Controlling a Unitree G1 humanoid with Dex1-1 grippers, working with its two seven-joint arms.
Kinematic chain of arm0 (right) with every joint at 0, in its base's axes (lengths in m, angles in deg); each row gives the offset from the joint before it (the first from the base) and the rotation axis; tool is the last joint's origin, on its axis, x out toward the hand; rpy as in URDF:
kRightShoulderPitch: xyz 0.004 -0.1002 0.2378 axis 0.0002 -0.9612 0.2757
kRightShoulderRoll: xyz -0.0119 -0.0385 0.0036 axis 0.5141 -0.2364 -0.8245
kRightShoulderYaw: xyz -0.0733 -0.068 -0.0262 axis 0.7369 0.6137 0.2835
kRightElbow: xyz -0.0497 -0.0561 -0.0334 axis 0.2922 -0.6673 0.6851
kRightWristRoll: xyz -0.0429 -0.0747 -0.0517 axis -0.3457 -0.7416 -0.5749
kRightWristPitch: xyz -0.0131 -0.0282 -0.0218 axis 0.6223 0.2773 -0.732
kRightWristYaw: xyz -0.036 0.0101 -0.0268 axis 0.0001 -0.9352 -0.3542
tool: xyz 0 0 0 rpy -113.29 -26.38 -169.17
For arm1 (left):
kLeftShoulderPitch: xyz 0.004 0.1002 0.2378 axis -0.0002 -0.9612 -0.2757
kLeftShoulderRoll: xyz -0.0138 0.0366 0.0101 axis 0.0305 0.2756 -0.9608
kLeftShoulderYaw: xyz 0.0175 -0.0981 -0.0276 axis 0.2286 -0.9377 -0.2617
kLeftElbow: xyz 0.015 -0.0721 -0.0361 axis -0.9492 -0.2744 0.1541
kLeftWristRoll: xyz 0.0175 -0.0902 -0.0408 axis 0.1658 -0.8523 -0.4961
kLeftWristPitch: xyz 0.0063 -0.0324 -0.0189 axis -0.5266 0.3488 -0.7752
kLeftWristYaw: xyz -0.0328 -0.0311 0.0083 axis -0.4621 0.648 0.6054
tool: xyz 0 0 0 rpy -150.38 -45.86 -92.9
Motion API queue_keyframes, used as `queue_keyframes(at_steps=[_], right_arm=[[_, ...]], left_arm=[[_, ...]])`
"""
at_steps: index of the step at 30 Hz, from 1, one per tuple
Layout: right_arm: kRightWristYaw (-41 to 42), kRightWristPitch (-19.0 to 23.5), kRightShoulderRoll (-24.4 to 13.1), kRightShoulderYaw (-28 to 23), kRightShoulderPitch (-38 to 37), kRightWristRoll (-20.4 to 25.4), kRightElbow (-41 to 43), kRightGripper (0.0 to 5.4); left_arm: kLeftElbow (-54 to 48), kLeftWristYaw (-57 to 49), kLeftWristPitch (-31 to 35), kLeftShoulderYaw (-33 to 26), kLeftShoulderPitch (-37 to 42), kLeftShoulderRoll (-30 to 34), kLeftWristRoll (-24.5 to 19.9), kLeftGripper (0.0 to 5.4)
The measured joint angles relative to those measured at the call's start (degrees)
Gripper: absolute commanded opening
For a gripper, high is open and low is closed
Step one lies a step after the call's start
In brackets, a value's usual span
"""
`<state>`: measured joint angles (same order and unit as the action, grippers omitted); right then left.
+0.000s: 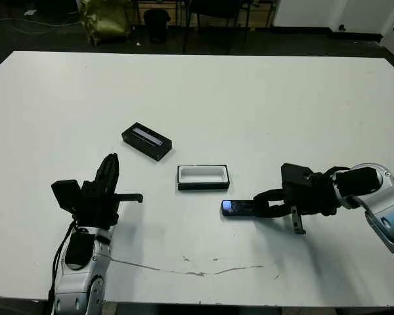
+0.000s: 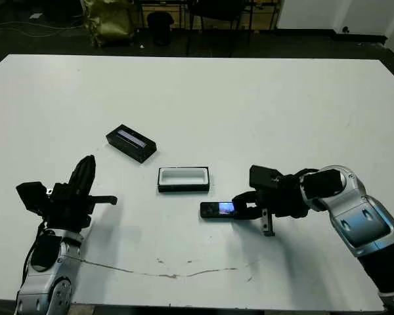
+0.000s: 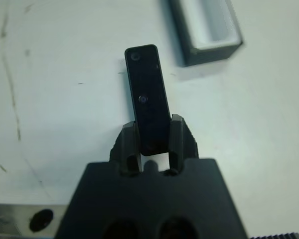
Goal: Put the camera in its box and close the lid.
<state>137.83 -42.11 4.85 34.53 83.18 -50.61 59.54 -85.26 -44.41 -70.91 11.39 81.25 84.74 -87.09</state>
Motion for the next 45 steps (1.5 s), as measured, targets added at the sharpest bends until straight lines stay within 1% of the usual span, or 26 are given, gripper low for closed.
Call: queue_keyframes(at_steps=[4,5,7,12,17,22,25,30,34,40,42,45], right_arm=[[6.05,3.17,3.62,-3.03,3.83,6.77,-10.52,0.01],[7.51,2.99,4.67,-3.78,4.81,8.10,-12.70,0.01],[9.39,1.22,6.25,-4.91,6.65,9.04,-15.90,0.01],[13.06,-3.10,8.80,-5.07,12.30,8.84,-20.58,0.01],[15.24,-3.70,9.70,-3.96,15.84,7.54,-22.23,0.01],[17.00,-2.11,10.27,-2.74,16.77,7.12,-22.88,0.01],[17.04,-3.06,10.52,-2.68,18.19,6.20,-22.99,0.01],[15.52,-3.96,10.63,-2.46,23.46,2.75,-23.25,0.01],[14.37,-4.28,11.59,-1.12,27.17,-0.52,-24.48,0.01],[12.04,-9.09,14.93,0.62,30.11,-4.72,-28.08,0.01],[11.09,-9.51,15.92,0.94,30.73,-5.84,-29.14,0.01],[10.23,-11.22,16.76,1.28,31.49,-7.45,-31.17,0.01]], left_arm=[[0.21,0.03,-0.38,0.16,0.02,0.01,0.12,0.00],[0.21,0.03,-0.39,0.20,0.02,0.00,0.13,0.00],[0.27,0.04,-0.50,0.22,0.03,0.01,0.14,0.00],[0.45,0.09,-0.89,0.24,0.01,0.04,0.09,0.00],[0.49,0.18,-0.99,0.25,0.00,0.11,0.09,0.00],[1.10,0.78,-1.42,0.13,0.02,0.12,-0.10,0.00],[1.12,0.76,-1.38,0.10,0.02,0.08,-0.14,0.00],[1.05,0.74,-1.39,0.17,0.00,0.08,-0.03,0.00],[1.21,0.77,-1.54,0.25,0.02,0.03,-0.02,0.00],[1.32,1.05,-1.64,0.21,0.02,-0.01,-0.44,0.00],[1.37,1.14,-1.68,0.19,0.02,-0.02,-0.78,0.00],[0.89,0.72,-0.98,0.20,-0.08,-0.01,-0.77,0.00]])
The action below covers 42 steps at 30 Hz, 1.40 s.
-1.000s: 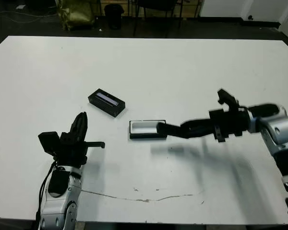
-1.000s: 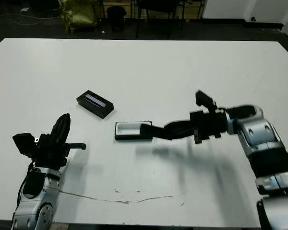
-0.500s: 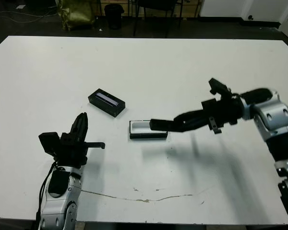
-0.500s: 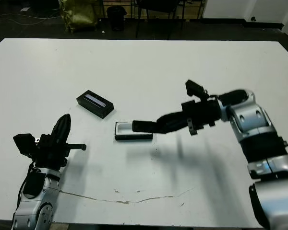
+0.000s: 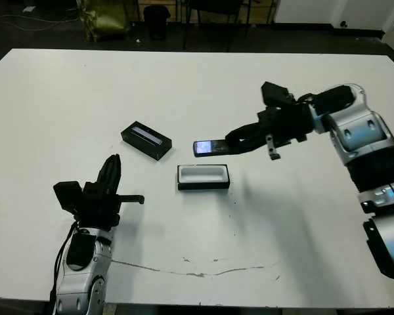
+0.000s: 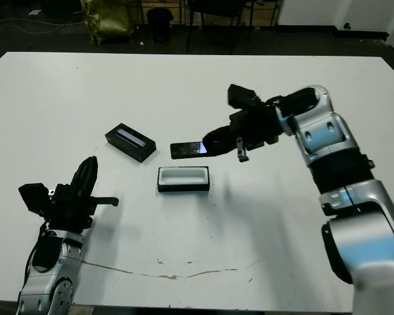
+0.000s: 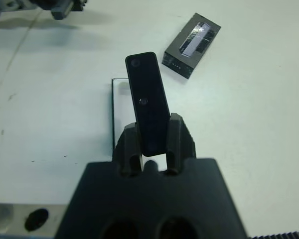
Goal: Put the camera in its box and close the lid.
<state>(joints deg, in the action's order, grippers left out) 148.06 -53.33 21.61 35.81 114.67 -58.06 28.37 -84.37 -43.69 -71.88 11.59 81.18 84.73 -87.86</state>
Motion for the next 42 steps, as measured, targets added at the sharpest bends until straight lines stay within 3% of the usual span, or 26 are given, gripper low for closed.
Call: queue_keyframes(at_steps=[13,26,33,42], right_arm=[[-0.30,-3.97,1.83,2.03,0.11,-4.34,-2.51,0.01],[0.63,-3.18,3.00,2.96,0.11,-5.86,-4.50,0.01],[2.14,0.75,4.24,2.39,0.04,-4.18,-5.76,0.01],[1.94,0.31,4.94,2.09,-0.35,-4.20,-5.94,0.01]], left_arm=[[-0.57,-0.69,-0.01,0.08,-0.02,0.02,1.00,0.00],[-1.32,-1.08,1.24,0.13,-0.03,-0.13,0.76,0.00],[-1.62,-1.32,1.41,0.11,-0.04,-0.12,0.82,0.00],[-1.61,-1.34,1.26,0.09,-0.11,-0.10,0.74,0.00]])
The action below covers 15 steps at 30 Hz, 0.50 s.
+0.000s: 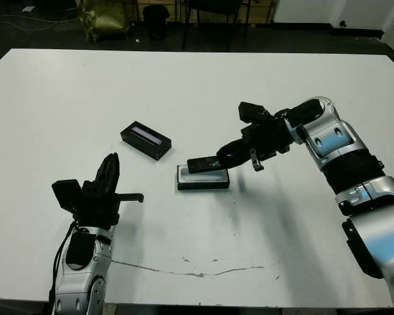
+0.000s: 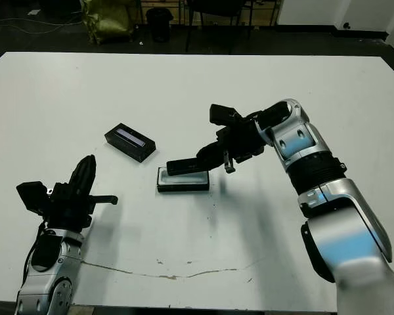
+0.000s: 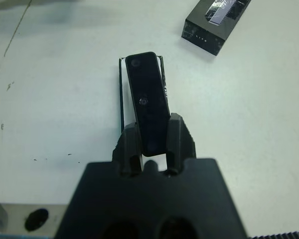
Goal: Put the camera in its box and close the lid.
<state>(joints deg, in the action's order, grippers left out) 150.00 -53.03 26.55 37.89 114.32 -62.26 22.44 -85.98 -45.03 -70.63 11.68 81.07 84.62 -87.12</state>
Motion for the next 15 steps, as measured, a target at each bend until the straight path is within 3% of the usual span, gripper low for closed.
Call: queue_keyframes(at_steps=[15], right_arm=[[0.37,1.58,0.58,0.73,-0.11,-0.71,0.10,0.01]], left_arm=[[-0.59,-0.03,0.83,-0.03,-0.41,0.00,-0.44,0.00]])
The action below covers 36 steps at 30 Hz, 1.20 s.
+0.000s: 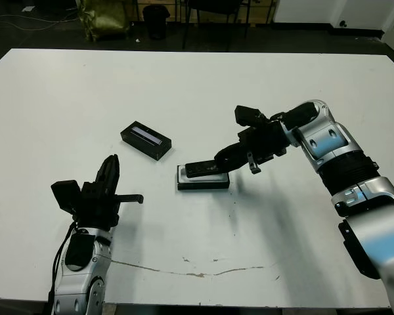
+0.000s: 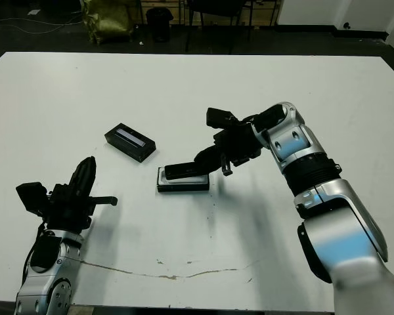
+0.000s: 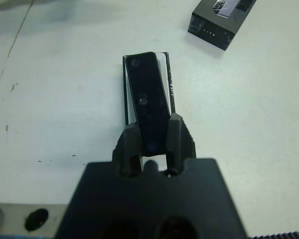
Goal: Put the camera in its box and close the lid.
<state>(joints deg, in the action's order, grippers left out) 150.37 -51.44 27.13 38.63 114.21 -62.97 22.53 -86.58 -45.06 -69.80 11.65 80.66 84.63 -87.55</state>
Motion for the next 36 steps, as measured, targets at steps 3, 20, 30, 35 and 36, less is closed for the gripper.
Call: queue_keyframes(at_steps=[3,20,30,35,36], right_arm=[[-0.69,-0.89,-0.01,0.00,-0.47,-0.01,0.61,0.01],[-3.94,-0.53,0.00,0.47,-3.43,-1.25,4.69,0.01],[-4.53,1.10,-0.03,1.15,-3.85,-1.45,6.42,0.01],[-4.52,2.81,-0.09,1.89,-3.86,-1.91,8.04,0.01],[-4.52,3.00,-0.11,2.07,-3.85,-1.94,8.23,0.01]], left_arm=[[0.00,-0.20,0.14,0.06,-0.01,-0.03,0.22,0.00],[-0.03,-0.33,0.78,0.01,-0.18,-0.16,-0.65,0.00],[0.11,-0.01,0.71,-0.01,-0.18,-0.21,-0.76,0.00],[0.04,-0.11,0.74,-0.02,-0.19,-0.24,-0.78,0.00],[0.04,-0.11,0.73,-0.03,-0.19,-0.26,-0.78,0.00]])
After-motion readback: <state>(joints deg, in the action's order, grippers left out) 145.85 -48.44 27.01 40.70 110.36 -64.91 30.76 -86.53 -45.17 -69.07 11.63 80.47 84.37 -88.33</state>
